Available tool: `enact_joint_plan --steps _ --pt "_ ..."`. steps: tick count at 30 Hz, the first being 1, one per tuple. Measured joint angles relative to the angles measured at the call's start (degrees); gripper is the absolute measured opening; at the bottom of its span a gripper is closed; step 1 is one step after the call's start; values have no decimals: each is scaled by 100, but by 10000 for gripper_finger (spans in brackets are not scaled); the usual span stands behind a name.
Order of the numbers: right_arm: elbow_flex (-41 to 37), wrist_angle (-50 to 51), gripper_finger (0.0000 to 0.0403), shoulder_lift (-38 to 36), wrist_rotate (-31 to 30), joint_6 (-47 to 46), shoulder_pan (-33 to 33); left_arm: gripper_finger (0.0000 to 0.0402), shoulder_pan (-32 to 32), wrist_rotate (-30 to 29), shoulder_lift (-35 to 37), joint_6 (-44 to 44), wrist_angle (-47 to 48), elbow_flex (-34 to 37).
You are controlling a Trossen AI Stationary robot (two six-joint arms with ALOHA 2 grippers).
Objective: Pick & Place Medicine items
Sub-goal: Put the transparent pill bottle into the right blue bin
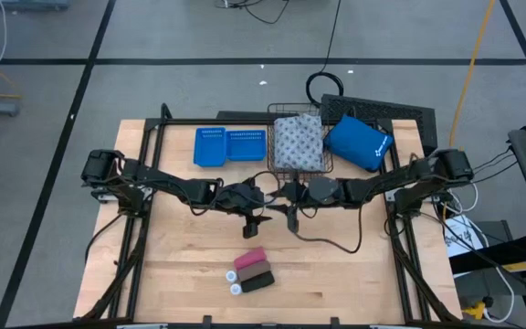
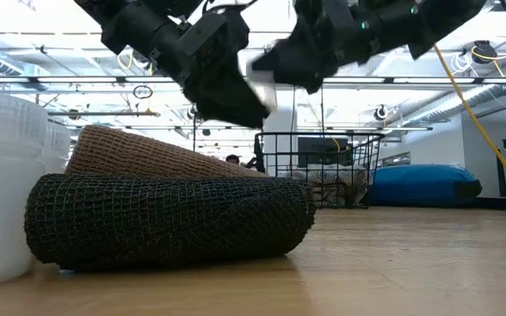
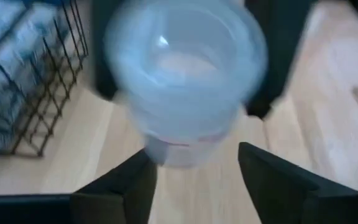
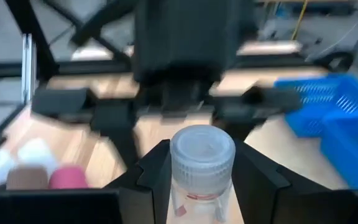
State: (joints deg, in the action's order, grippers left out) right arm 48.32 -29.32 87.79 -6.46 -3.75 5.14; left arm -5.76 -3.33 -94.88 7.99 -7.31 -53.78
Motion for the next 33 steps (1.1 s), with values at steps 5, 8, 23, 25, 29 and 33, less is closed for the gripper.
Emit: enact_joint_plan --steps 5,8,23,25,29,33 --pt "4 404 124 -546 -128 196 -18 268 -2 -15 43 -141 -514 2" --pt "2 644 124 -844 -150 292 -22 279 12 -35 45 -218 -654 2" --pt "-4 1799 124 -1727 -413 247 198 285 304 -176 26 -119 -3987 1305" --pt "-3 1716 124 -1714 -404 213 240 285 351 -184 19 36 -4653 1600" --pt "4 1192 124 -1431 -402 147 245 285 320 -182 15 116 -5154 1750" --pt "2 410 124 -996 -391 164 245 285 226 -169 12 114 -5125 1751"
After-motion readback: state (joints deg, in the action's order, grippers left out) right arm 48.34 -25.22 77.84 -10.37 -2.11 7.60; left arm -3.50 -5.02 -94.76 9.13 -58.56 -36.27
